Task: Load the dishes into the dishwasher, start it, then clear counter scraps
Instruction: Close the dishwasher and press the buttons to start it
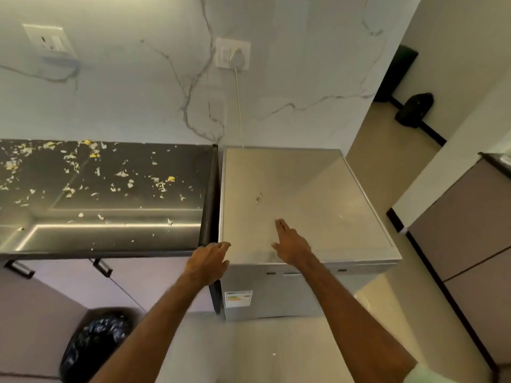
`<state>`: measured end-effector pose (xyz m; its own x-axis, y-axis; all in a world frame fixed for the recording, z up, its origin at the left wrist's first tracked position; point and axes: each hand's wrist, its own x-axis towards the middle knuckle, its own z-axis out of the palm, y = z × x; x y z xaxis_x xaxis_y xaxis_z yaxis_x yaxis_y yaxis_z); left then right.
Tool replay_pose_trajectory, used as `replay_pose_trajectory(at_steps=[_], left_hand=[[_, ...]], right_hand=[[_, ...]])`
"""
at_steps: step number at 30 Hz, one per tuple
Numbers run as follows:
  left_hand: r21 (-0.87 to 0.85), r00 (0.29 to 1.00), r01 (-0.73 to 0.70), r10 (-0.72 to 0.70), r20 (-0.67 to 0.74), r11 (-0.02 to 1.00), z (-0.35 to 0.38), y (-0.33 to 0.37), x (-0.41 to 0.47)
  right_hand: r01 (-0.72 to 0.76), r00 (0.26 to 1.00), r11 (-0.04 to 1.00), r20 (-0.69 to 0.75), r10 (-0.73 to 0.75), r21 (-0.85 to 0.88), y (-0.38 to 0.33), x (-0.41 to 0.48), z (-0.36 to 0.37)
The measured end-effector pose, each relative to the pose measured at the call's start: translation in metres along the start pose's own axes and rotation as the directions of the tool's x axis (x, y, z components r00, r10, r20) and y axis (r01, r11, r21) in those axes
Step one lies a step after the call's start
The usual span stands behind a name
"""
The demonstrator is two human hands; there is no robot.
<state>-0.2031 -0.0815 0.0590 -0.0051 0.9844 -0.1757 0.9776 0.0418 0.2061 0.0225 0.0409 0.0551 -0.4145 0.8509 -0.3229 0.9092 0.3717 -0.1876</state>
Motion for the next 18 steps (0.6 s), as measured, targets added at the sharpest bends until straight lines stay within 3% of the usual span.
replay_pose_trajectory(at_steps=[4, 9, 11, 14, 18], left_hand=[[0.027, 0.996, -0.019, 0.017, 0.084, 0.999, 0.038, 0.003, -0.006], [0.146, 0.995, -0.079, 0.069, 0.071, 0.986, 0.076, -0.004, 0.012], [0.052, 0.998, -0.059, 0.06, -0.027, 0.997, 0.104, -0.004, 0.02], [-0.034, 0.954, -0.041, 0.029, -0.299, 0.999, 0.138, -0.003, 0.027], [0.044, 0.916, -0.049, 0.062, -0.396, 0.998, 0.153, -0.004, 0.032]], right_hand=[[0.033, 0.988, 0.999, 0.153, -0.03, -0.016, 0.041, -0.017, 0.038], [0.208, 0.976, 0.974, 0.084, -0.201, -0.092, 0.096, -0.02, 0.068], [0.222, 0.974, 0.968, -0.015, -0.225, -0.116, 0.106, -0.016, 0.091], [0.197, 0.967, 0.968, -0.132, -0.218, -0.155, 0.108, -0.005, 0.107], [0.216, 0.953, 0.96, -0.177, -0.247, -0.176, 0.114, -0.001, 0.115]])
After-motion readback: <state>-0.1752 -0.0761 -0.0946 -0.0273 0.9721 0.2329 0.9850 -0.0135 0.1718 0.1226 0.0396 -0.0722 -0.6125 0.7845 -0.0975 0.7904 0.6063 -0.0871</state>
